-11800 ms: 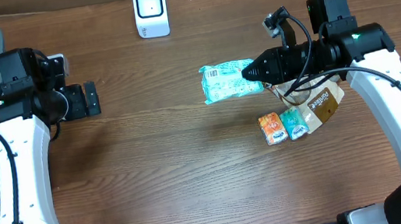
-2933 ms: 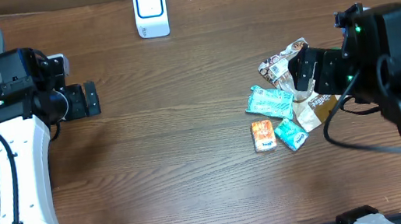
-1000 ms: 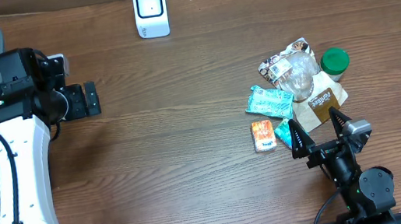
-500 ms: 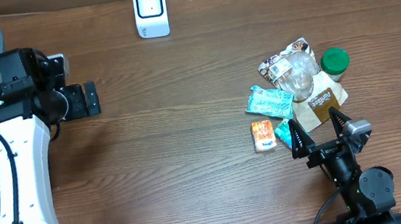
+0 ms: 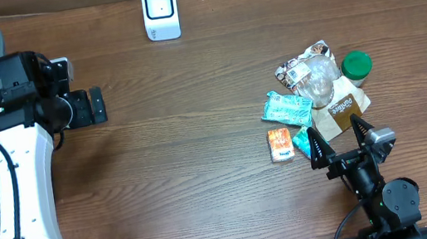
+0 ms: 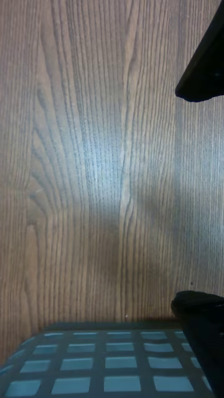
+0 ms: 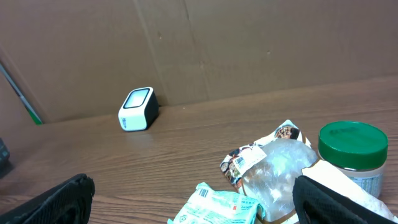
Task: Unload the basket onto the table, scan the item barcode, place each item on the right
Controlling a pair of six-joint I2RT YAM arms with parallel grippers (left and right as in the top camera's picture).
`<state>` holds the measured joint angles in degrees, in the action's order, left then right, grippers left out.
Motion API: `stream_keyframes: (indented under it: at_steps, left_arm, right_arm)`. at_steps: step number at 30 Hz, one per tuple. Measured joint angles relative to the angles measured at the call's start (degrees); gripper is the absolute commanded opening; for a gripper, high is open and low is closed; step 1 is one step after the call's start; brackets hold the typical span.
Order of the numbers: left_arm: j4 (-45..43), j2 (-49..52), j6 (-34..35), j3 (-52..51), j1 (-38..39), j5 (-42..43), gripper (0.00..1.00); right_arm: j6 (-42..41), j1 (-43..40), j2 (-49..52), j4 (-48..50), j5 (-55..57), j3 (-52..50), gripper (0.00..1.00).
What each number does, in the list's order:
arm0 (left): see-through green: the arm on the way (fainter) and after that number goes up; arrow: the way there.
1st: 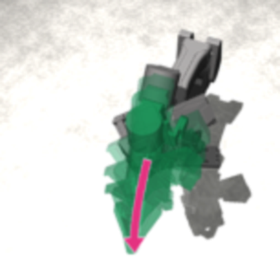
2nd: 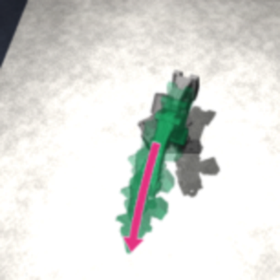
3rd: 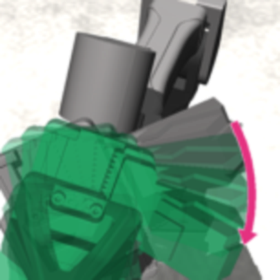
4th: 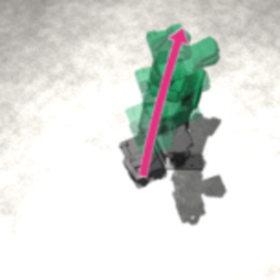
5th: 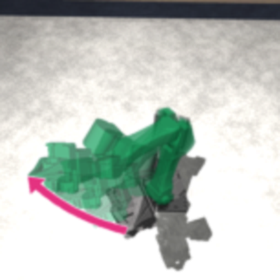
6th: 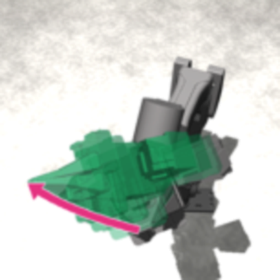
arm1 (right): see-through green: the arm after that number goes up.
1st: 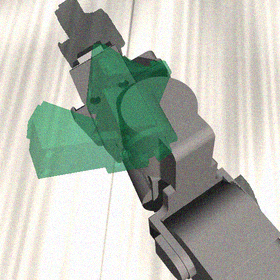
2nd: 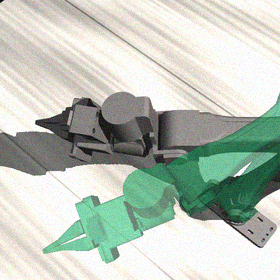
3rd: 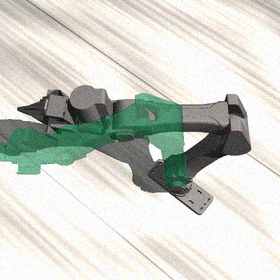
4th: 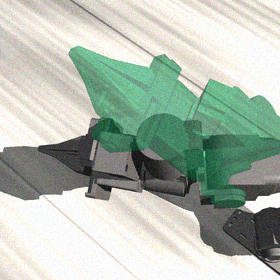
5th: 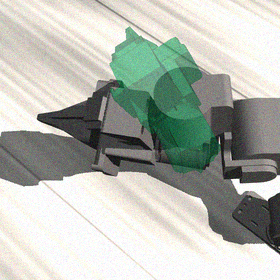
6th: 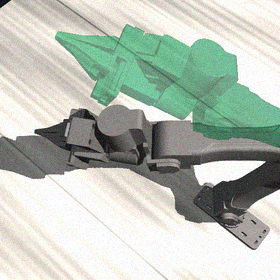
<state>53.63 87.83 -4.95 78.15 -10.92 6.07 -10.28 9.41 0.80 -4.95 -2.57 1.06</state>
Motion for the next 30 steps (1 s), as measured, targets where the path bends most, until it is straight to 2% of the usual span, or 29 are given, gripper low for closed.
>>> stream_keyframes:
  at_steps: [7,18,30]
  left_arm:
    - [0.0,-9.2,0.0,0.0,1.5,0.0,1.00]
    - [0.0,-23.9,0.0,0.0,10.0,0.2,0.99]
    - [0.4,-32.9,0.0,-3.2,10.2,-0.3,0.99]
  right_arm:
    - [0.0,0.0,0.0,0.0,0.0,0.0,1.00]
    - [0.0,0.0,0.0,0.0,0.0,0.0,1.00]
    - [0.0,0.0,0.0,0.0,0.0,0.0,1.00]
